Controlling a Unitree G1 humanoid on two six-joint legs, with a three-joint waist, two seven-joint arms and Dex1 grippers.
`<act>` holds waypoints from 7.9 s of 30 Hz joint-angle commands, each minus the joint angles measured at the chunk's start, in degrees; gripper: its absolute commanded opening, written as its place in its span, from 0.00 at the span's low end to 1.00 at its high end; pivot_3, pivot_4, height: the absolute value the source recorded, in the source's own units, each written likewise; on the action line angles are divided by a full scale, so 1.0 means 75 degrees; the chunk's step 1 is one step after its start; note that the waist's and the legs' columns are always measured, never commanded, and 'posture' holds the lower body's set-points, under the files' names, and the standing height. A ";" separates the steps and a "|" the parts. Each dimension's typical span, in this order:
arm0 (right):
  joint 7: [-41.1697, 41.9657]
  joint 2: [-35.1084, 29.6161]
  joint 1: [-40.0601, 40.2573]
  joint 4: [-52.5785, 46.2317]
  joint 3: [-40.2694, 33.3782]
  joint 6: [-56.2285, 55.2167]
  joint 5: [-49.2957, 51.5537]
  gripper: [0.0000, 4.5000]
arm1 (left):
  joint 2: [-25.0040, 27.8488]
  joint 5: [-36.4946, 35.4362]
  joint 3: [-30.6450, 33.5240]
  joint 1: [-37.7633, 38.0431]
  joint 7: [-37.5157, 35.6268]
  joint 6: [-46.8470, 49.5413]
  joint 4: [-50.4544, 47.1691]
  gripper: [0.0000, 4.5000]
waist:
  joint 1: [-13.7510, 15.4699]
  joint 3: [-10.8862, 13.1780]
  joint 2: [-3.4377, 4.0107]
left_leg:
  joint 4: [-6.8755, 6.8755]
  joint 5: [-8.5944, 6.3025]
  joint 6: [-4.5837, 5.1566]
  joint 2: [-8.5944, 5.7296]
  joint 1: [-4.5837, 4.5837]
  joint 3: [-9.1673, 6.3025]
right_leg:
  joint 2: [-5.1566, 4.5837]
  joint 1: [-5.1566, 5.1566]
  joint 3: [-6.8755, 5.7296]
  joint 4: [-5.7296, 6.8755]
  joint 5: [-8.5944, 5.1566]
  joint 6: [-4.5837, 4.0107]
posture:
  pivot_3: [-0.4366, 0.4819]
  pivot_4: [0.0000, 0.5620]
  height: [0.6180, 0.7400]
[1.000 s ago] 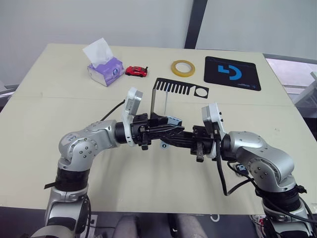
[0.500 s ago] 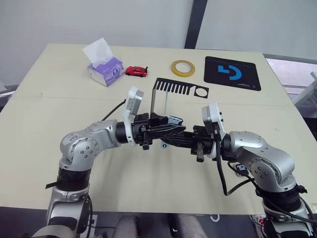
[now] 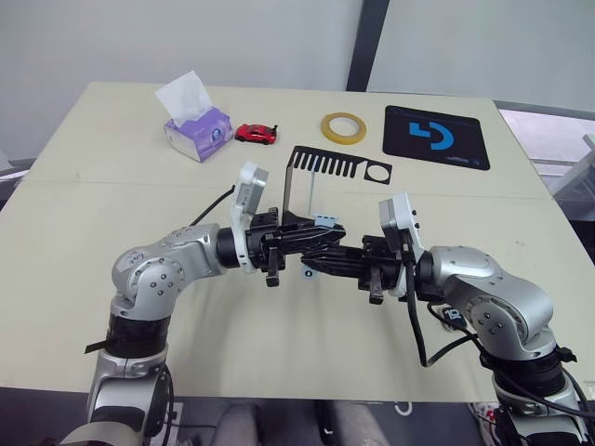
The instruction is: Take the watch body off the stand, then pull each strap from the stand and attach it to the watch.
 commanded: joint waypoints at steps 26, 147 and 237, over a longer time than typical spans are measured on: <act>-0.2214 -0.1215 0.2677 -0.2929 -0.2547 0.0666 0.1364 1.00 | 0.1688 0.2130 -0.0810 0.0333 -0.1594 -0.2123 -0.0772 0.00 | 0.0056 0.0002 0.0004 | -0.0012 0.0001 -0.0001 0.0003 -0.0001 -0.0001 | 0.0004 0.0004 0.0005 -0.0017 -0.0005 -0.0008 | 0.48 0.27 0.98; -0.4856 0.0696 -0.0139 0.0110 -0.1005 0.4528 0.1501 0.34 | 0.1448 0.7383 -0.1659 0.0582 -0.1085 -1.1039 0.3200 0.00 | 0.0163 -0.0009 0.0017 | 0.0013 0.0003 0.0018 0.0006 -0.0004 0.0002 | 0.0007 -0.0001 0.0001 0.0024 -0.0009 -0.0012 | 0.48 0.27 0.98; -0.5443 0.1930 -0.0788 0.0288 -0.1235 0.5340 0.1153 0.34 | 0.1491 1.0287 -0.2545 -0.0403 0.0772 -1.3177 0.4475 0.00 | -0.0020 -0.0009 0.0020 | 0.0007 0.0002 0.0019 0.0014 -0.0011 0.0000 | 0.0006 -0.0009 -0.0011 0.0066 -0.0009 -0.0013 | 0.48 0.27 0.98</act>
